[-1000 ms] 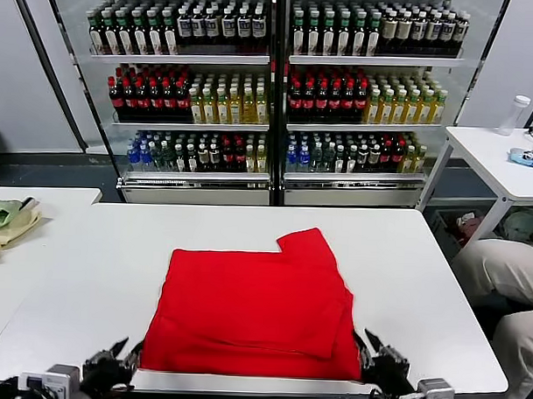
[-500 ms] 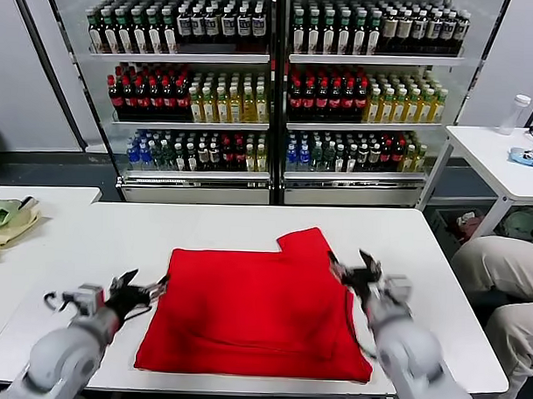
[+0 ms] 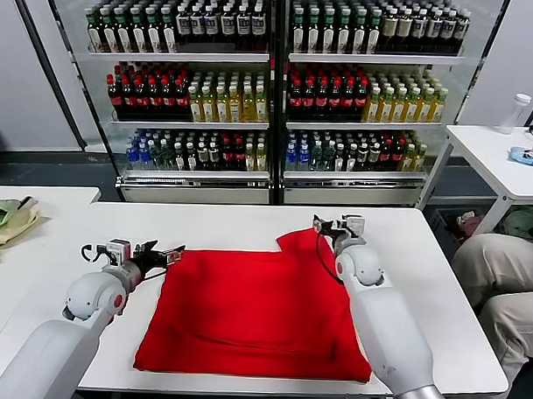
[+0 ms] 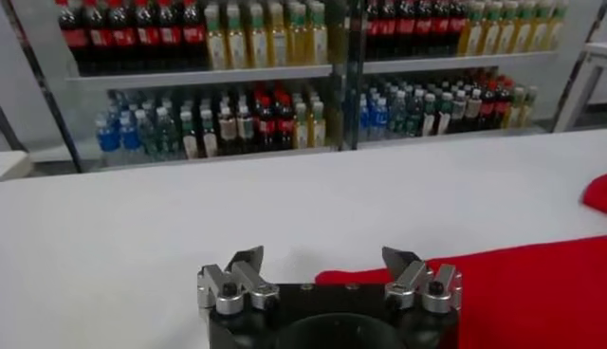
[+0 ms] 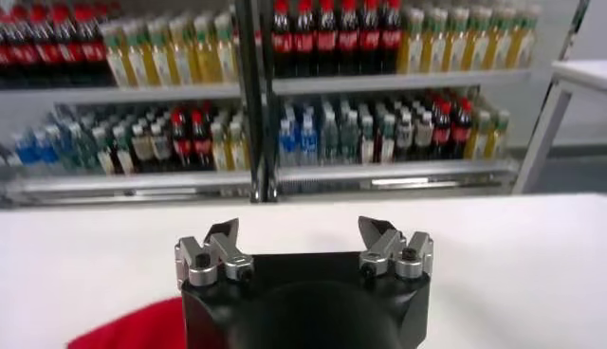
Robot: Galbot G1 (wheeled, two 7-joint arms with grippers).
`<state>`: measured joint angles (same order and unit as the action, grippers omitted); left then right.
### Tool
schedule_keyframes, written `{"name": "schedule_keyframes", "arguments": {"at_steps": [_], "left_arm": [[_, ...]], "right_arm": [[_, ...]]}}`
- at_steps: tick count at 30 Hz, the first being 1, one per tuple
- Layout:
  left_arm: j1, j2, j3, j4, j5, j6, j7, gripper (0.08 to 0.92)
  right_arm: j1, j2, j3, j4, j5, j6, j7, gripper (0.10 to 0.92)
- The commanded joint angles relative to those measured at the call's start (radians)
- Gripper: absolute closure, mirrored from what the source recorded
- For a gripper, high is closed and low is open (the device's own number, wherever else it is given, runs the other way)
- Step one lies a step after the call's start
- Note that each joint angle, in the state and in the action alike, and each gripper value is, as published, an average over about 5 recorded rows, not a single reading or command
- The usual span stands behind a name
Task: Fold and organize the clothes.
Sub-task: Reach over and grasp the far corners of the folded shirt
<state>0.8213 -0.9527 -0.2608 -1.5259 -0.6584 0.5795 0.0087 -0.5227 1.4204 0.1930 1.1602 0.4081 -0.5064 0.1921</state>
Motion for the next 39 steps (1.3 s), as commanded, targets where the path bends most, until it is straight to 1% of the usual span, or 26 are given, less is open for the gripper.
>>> {"name": "schedule_keyframes", "arguments": {"at_steps": [1, 7, 13, 15, 18, 21, 30, 39], "left_arm": [[-0.071, -0.006, 0.043, 0.117, 0.036, 0.003, 0.105, 0.177], [-0.028, 0.016, 0.011, 0.102, 0.056, 0.003, 0.182, 0.177], [-0.034, 0.007, 0.006, 0.111, 0.052, 0.002, 0.181, 0.177], [-0.036, 0.005, 0.007, 0.113, 0.049, 0.002, 0.177, 0.177], [-0.033, 0.006, 0.006, 0.112, 0.044, 0.002, 0.178, 0.204], [-0.034, 0.005, 0.004, 0.116, 0.036, 0.002, 0.180, 0.277], [-0.049, 0.001, -0.005, 0.158, 0.005, -0.002, 0.221, 0.536], [-0.036, -0.012, -0.008, 0.142, 0.007, -0.012, 0.220, 0.796]], "right_arm": [[0.061, 0.044, -0.025, -0.141, -0.026, 0.004, -0.005, 0.203], [0.061, 0.042, -0.031, -0.142, -0.021, 0.004, 0.002, 0.203], [0.057, 0.044, -0.031, -0.139, -0.015, 0.003, 0.016, 0.203], [0.053, 0.043, -0.031, -0.134, -0.006, -0.002, 0.020, 0.218], [0.046, 0.039, -0.030, -0.125, 0.005, -0.008, 0.023, 0.284], [0.042, 0.038, -0.028, -0.121, 0.010, -0.009, 0.025, 0.370], [0.035, 0.034, -0.025, -0.102, 0.026, -0.016, 0.025, 0.629], [0.016, 0.030, -0.021, -0.057, 0.030, -0.007, 0.023, 0.880]]}}
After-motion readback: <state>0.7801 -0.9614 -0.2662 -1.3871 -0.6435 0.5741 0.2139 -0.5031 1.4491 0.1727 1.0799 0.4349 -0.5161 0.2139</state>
